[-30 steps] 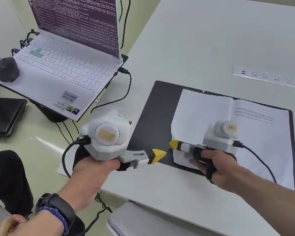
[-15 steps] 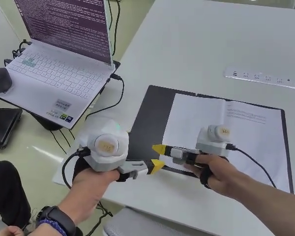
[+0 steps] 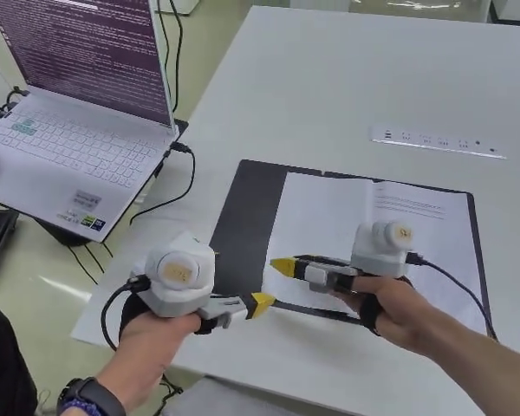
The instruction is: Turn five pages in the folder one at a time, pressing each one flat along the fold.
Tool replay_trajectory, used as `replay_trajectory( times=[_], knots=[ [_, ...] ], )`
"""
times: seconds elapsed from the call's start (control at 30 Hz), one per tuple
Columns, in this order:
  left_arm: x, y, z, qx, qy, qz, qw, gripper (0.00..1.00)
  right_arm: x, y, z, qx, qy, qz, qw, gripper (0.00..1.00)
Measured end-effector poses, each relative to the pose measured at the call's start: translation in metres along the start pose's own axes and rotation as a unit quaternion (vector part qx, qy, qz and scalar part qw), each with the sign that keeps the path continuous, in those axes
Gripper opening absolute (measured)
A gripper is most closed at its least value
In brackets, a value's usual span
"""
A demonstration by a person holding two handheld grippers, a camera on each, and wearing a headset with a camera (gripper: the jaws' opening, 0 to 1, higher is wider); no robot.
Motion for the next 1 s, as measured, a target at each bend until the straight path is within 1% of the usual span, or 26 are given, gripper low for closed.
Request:
replay_trajectory(
  times=[0.1,0.17,0.27,0.4,0.53,0.6,0.67,0.7,0.8,0.87,0.93,1.0],
  knots=[
    [-0.001,0.0,0.006,-0.002,0.002,0.0,1.0,0.67,0.002,-0.003,-0.011,0.005,0.007,-0.01,0.9999,0.39],
    [-0.001,-0.004,0.007,0.0,0.001,0.0,1.0,0.65,0.006,-0.005,-0.018,0.011,0.011,-0.012,0.9998,0.37],
    [-0.001,-0.009,0.012,0.006,0.003,-0.003,1.0,0.62,0.012,-0.007,-0.027,0.016,0.018,-0.011,0.9996,0.36],
    [-0.002,-0.009,0.022,0.005,0.002,-0.001,1.0,0.55,0.017,-0.01,-0.039,0.02,0.028,-0.012,0.9993,0.35],
    [-0.002,-0.006,0.031,0.003,0.004,-0.004,1.0,0.48,0.02,-0.013,-0.052,0.028,0.034,-0.017,0.9989,0.34],
    [0.001,-0.004,0.036,-0.001,0.013,0.0,0.9999,0.43,0.026,-0.014,-0.058,0.034,0.039,-0.012,0.9986,0.33],
    [0.002,-0.003,0.04,0.0,0.015,0.001,0.9999,0.36,0.031,-0.013,-0.063,0.038,0.046,-0.006,0.9982,0.33],
    [0.003,-0.002,0.042,0.0,0.017,0.0,0.9999,0.34,0.034,-0.011,-0.066,0.039,0.049,-0.003,0.998,0.33],
    [0.002,0.003,0.051,-0.006,0.017,-0.002,0.9998,0.28,0.037,-0.008,-0.07,0.04,0.052,0.002,0.9979,0.32],
    [0.002,0.008,0.056,-0.011,0.017,-0.01,0.9997,0.24,0.038,-0.006,-0.072,0.039,0.053,0.003,0.9978,0.32],
    [0.006,0.012,0.062,-0.015,0.026,-0.02,0.9993,0.19,0.037,-0.004,-0.073,0.038,0.054,0.004,0.9978,0.31],
    [0.01,0.015,0.067,-0.019,0.032,-0.018,0.9992,0.15,0.038,-0.001,-0.074,0.032,0.054,0.005,0.998,0.31]
  ],
)
Point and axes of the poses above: the centre of the closed fingertips' face, and the gripper's own axes: z roughly forward along the fingers, x roughly to its right, y roughly out of its underside, the point moved 1 cm from there along -z, roughly backward along the fingers, and after that the axes turned 9 degrees about z, right-handed, at the moved point
